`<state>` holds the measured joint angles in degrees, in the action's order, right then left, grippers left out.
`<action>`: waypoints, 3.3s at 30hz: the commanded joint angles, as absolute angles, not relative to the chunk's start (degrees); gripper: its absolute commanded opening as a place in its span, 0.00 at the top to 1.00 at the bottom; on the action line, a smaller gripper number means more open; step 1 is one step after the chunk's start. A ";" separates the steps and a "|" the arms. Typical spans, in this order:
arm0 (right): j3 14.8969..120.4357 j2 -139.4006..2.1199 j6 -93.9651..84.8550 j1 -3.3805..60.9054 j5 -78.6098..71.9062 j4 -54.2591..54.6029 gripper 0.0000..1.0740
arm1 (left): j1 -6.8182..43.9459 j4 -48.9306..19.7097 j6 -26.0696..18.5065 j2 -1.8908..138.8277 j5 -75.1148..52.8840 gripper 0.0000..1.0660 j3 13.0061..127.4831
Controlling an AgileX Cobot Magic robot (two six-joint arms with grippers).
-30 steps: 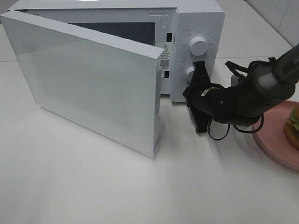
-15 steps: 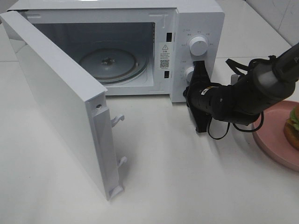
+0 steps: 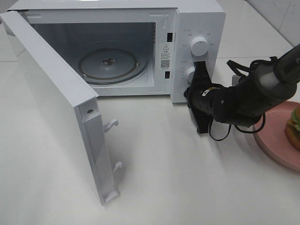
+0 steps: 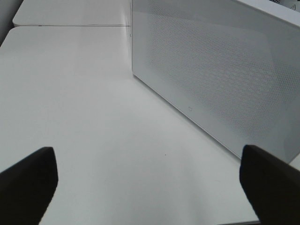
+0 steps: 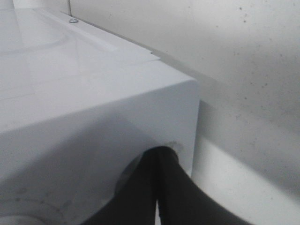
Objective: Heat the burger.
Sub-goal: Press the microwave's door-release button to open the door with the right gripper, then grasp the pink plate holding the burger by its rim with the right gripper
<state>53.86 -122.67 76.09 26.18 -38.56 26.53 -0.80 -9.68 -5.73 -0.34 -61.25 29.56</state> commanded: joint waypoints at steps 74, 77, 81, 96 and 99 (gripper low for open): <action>46.98 -74.89 -0.92 7.51 39.53 -3.44 0.81 | -0.52 -9.97 -5.44 -0.52 -61.36 0.08 29.51; 48.01 -74.89 0.00 7.51 39.25 -6.07 0.71 | -0.52 -9.97 -5.44 -0.52 -61.36 0.08 29.51; 48.24 -74.89 0.00 7.51 37.99 -6.82 0.40 | -0.52 -9.97 -5.44 -0.52 -61.36 0.08 29.51; 48.24 -76.49 -0.63 7.56 38.10 -7.05 0.08 | -0.52 -9.97 -5.44 -0.52 -61.36 0.08 29.51; 48.19 -78.90 -0.63 7.85 38.39 -6.99 0.09 | -0.52 -9.97 -5.44 -0.52 -61.36 0.08 29.51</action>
<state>47.90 -78.55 0.00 7.79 38.22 -7.05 -0.80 -9.68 -5.73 -0.34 -61.25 29.56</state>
